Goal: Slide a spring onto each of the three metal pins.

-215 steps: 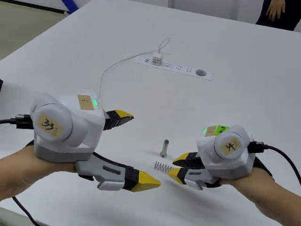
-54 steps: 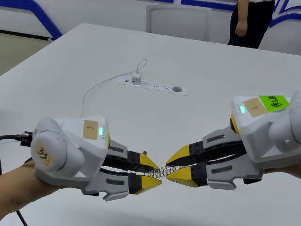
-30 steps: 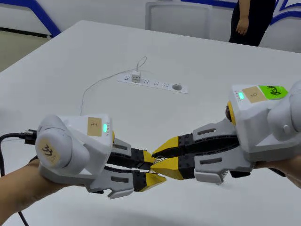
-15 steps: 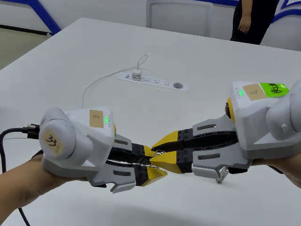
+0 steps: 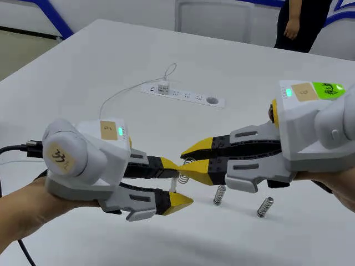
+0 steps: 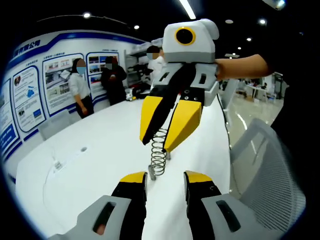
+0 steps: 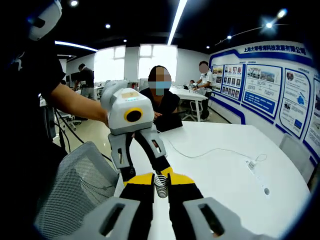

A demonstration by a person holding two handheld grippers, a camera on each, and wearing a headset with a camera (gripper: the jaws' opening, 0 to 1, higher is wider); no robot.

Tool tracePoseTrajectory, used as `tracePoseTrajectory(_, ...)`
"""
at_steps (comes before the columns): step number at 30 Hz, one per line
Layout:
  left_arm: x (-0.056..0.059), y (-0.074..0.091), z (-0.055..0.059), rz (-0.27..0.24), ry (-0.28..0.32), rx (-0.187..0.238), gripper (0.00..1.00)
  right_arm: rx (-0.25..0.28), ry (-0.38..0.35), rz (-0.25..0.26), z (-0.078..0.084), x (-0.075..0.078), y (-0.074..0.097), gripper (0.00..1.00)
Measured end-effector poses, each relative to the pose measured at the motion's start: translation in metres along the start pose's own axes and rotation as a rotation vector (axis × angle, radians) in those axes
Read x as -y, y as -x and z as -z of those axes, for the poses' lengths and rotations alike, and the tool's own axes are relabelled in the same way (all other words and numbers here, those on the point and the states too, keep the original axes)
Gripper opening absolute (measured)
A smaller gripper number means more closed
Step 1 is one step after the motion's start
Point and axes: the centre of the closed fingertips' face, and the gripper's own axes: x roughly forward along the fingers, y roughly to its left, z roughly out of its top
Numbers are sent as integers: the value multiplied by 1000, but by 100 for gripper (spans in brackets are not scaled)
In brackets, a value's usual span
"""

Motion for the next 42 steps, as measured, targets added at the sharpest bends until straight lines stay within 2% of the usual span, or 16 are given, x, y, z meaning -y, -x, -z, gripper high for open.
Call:
tracePoseTrajectory(3,-5,2,7,-24,-12,-35,38,-7,-5,24,2,8,1,11)
tracePoseTrajectory(10,-10,8,14,-41,11,-48,48,-16,-30,96,7,30,0,11)
tracePoseTrajectory(16,-18,11,25,-67,41,-82,64,-20,-71,128,13,48,-8,11)
tracePoseTrajectory(21,-17,10,34,-62,30,-113,66,-22,-96,141,19,58,-17,11)
tracePoseTrajectory(25,-21,10,38,-80,39,-119,71,-27,-114,148,25,65,-24,11)
tracePoseTrajectory(28,-27,11,42,-102,52,-123,79,-31,-125,146,30,67,-31,11)
tracePoseTrajectory(31,-30,13,44,-110,62,-120,81,-49,-131,137,37,69,-38,11)
tracePoseTrajectory(35,-37,16,47,-136,77,-116,91,-59,-146,133,44,72,-46,11)
tracePoseTrajectory(42,-39,16,49,-151,102,-102,98,-71,-192,149,59,80,-55,11)
